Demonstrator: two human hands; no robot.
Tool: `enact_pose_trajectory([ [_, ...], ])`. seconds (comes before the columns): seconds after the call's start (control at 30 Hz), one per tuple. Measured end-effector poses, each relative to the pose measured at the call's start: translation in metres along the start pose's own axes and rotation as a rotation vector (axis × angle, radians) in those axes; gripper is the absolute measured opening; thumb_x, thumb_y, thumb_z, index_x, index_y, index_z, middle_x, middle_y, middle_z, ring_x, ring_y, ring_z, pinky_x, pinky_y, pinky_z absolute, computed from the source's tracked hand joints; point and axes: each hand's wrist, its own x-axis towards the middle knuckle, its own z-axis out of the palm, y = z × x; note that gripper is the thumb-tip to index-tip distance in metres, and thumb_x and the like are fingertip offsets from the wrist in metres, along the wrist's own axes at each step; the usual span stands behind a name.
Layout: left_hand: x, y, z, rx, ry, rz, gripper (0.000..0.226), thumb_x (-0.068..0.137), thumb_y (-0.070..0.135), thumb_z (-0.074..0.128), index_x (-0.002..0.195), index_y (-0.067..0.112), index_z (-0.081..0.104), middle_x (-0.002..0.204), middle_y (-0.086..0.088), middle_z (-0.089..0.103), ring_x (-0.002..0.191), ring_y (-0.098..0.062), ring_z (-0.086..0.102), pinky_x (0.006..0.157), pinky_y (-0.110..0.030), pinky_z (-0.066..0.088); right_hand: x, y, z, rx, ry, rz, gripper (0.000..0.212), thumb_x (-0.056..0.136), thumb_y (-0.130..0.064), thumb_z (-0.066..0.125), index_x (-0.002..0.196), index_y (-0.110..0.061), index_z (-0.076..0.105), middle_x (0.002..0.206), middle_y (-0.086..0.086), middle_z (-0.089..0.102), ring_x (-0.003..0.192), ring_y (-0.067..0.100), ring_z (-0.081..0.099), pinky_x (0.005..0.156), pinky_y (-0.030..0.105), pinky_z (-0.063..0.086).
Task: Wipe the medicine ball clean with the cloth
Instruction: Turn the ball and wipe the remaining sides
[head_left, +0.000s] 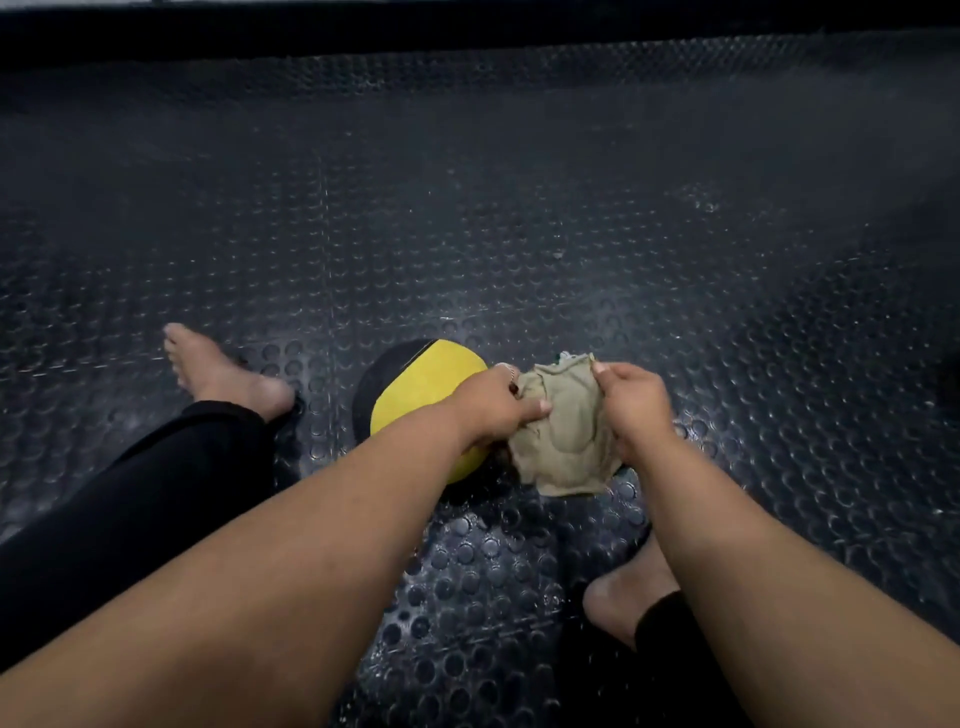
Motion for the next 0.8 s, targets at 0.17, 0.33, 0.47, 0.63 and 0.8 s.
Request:
enact_pose_trajectory([
  [0.17, 0.016, -0.006, 0.041, 0.280, 0.046, -0.062, 0.041, 0.092, 0.026, 0.066, 0.124, 0.005, 0.049, 0.123, -0.012, 0.060, 0.113, -0.029, 0.056, 0.080, -0.028, 0.039, 0.020, 0.038, 0.001, -0.277, 0.017, 0.024, 0.023, 0.092, -0.017, 0.057, 0.104, -0.003, 0.070, 0.102, 0.016, 0.069, 0.094, 0.029, 0.061, 0.077, 0.030, 0.045],
  [0.33, 0.031, -0.009, 0.047, 0.319, 0.091, -0.072, 0.047, 0.093, 0.006, 0.052, 0.138, 0.011, 0.042, 0.126, -0.013, 0.060, 0.114, -0.030, 0.057, 0.091, -0.033, 0.045, 0.050, 0.065, 0.005, -0.477, -0.116, 0.126, 0.024, 0.095, -0.017, 0.052, 0.105, -0.003, 0.068, 0.100, 0.014, 0.065, 0.095, 0.029, 0.058, 0.076, 0.028, 0.042],
  [0.47, 0.038, -0.007, 0.044, 0.325, 0.067, -0.082, 0.034, 0.094, 0.007, 0.054, 0.127, 0.010, 0.056, 0.123, -0.010, 0.063, 0.114, -0.027, 0.058, 0.090, -0.029, 0.045, 0.055, 0.071, 0.016, -0.456, -0.174, 0.126, 0.024, 0.095, -0.012, 0.049, 0.108, -0.003, 0.066, 0.105, 0.018, 0.065, 0.097, 0.028, 0.059, 0.077, 0.028, 0.043],
  [0.63, 0.035, -0.002, 0.046, 0.287, 0.101, -0.042, 0.038, 0.091, 0.007, 0.059, 0.128, 0.010, 0.052, 0.123, -0.009, 0.062, 0.116, -0.027, 0.057, 0.091, -0.028, 0.043, 0.046, 0.052, 0.019, -0.181, -0.315, 0.062, 0.017, 0.091, -0.010, 0.057, 0.081, -0.013, 0.069, 0.083, 0.011, 0.068, 0.085, 0.026, 0.061, 0.088, 0.041, 0.050],
  [0.8, 0.027, 0.001, 0.039, 0.302, 0.083, 0.000, 0.041, 0.088, 0.012, 0.066, 0.127, 0.009, 0.053, 0.124, -0.011, 0.060, 0.117, -0.028, 0.056, 0.090, -0.029, 0.042, 0.037, 0.027, -0.002, 0.152, -0.627, 0.151, 0.019, 0.092, -0.001, 0.049, 0.079, -0.006, 0.062, 0.064, 0.009, 0.066, 0.059, 0.020, 0.062, 0.057, 0.028, 0.055],
])
